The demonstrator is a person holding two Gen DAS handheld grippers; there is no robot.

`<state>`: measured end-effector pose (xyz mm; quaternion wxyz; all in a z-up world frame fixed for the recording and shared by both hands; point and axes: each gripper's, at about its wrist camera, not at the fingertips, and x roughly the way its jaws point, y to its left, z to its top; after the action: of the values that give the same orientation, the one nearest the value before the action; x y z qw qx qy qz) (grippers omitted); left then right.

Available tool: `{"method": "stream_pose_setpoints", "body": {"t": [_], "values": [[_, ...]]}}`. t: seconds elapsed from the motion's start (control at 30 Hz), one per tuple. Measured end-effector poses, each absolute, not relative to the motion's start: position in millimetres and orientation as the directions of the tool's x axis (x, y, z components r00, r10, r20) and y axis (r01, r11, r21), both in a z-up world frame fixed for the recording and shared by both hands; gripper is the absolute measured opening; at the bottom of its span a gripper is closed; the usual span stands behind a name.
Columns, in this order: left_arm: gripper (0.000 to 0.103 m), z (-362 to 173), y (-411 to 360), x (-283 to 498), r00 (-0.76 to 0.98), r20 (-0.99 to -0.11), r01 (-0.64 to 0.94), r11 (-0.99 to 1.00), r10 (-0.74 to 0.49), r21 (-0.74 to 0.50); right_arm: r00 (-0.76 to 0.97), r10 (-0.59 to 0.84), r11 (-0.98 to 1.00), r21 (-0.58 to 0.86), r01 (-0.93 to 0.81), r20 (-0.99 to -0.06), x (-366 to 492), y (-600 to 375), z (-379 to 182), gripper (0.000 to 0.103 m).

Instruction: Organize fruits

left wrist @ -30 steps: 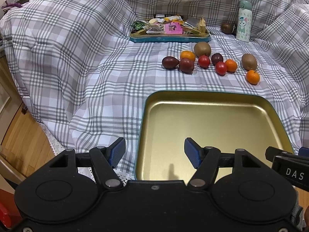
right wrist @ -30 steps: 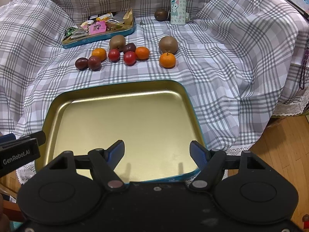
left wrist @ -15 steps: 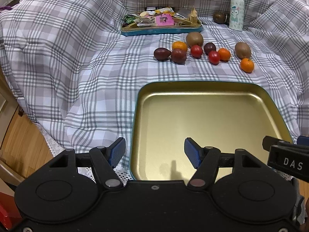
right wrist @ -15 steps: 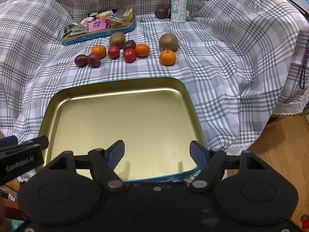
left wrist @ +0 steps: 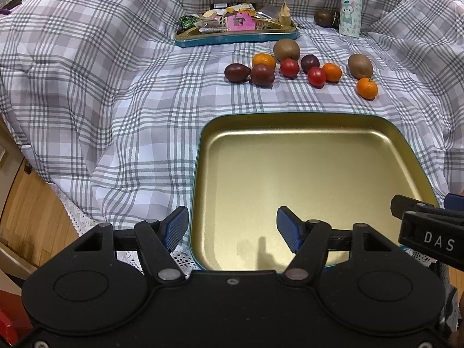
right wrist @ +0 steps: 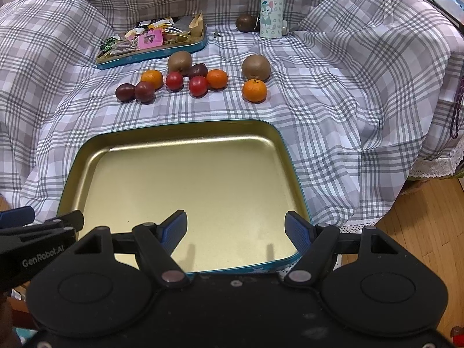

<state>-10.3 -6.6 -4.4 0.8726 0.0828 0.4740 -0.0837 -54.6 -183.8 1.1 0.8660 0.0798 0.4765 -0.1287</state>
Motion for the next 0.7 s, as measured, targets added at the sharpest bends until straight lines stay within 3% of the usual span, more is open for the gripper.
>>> {"method": "stream_pose_setpoints", "body": {"t": [0.7], "values": [[0.069, -19, -5, -2, 0.446, -0.894, 0.217, 0.974, -0.046, 0.059, 0.437, -0.130, 0.958, 0.000, 0.287, -0.890, -45, -182, -12, 0.077]]}}
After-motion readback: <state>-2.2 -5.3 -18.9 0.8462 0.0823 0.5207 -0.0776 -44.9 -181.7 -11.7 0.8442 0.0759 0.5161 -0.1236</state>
